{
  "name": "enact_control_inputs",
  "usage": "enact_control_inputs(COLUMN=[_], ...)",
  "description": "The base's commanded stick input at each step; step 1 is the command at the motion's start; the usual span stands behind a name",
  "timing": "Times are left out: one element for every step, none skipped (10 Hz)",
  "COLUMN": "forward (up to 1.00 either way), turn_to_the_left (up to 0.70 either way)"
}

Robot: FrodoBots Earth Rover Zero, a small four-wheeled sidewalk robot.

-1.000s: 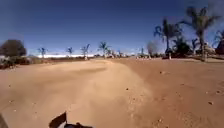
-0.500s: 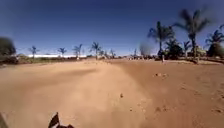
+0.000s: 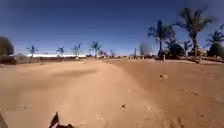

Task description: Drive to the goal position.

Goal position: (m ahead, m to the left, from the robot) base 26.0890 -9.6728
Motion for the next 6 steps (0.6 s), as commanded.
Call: enact_control_inputs(forward=[0.7, 0.7, 0.7, 0.7, 0.7, 0.7], turn_to_the_left=[0.0, 0.0, 0.0, 0.0, 0.0, 0.0])
